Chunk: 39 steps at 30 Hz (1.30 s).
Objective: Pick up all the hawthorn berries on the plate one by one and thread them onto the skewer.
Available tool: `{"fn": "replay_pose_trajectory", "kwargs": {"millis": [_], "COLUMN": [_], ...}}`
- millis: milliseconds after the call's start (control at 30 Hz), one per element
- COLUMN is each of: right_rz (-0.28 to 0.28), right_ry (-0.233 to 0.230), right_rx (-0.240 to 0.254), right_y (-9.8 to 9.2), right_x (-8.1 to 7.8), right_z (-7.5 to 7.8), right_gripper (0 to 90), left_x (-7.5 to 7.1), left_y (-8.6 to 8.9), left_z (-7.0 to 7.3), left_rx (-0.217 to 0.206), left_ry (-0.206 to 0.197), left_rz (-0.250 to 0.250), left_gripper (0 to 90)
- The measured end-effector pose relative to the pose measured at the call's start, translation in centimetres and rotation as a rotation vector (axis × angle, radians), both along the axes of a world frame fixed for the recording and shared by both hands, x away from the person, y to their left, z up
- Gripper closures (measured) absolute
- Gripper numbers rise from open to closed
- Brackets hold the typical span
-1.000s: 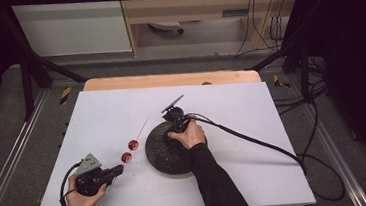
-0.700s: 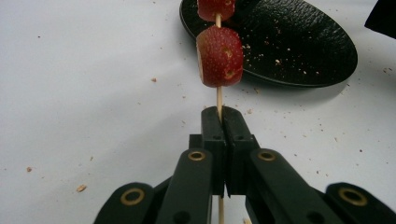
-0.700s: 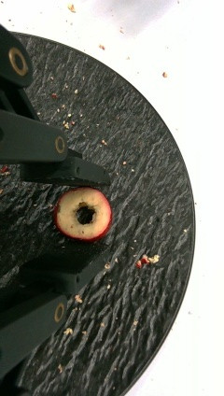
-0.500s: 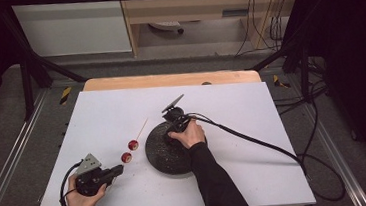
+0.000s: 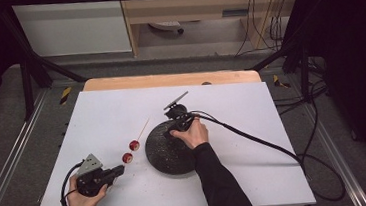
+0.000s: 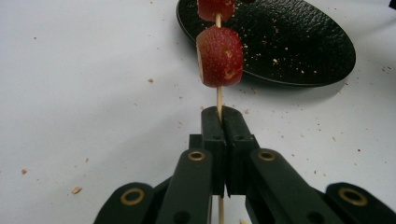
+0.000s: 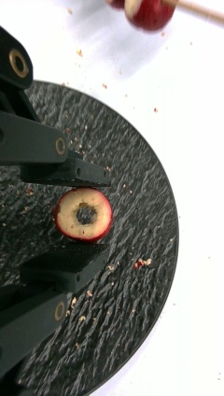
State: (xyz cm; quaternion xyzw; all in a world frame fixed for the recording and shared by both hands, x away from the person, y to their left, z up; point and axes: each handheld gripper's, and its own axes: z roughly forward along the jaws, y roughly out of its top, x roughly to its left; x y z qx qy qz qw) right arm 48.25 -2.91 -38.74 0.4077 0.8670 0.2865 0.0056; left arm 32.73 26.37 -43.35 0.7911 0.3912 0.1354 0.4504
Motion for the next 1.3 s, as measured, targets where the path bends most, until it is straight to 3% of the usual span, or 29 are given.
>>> {"fn": "replay_pose_trajectory", "kwargs": {"millis": [500,1100,1300], "right_rz": [-0.024,-0.100,-0.136], "right_ry": [-0.089,-0.170,-0.219], "right_rx": [0.135,0.340,0.422], "right_y": [-2.5,-5.9,-6.5], "right_x": [-2.4,-5.1,-5.9], "right_z": [1.6,0.4,-0.2], "right_gripper": [61.8,61.9,61.9], "left_x": [-0.2,-0.7,-0.8], "left_y": [-0.6,-1.9,-2.4], "left_z": [0.1,0.1,0.1], "left_rx": [0.005,0.007,0.008], "left_ry": [-0.004,-0.014,-0.022], "left_rz": [-0.010,-0.033,-0.038], "left_gripper": [88.6,88.6,88.6]}}
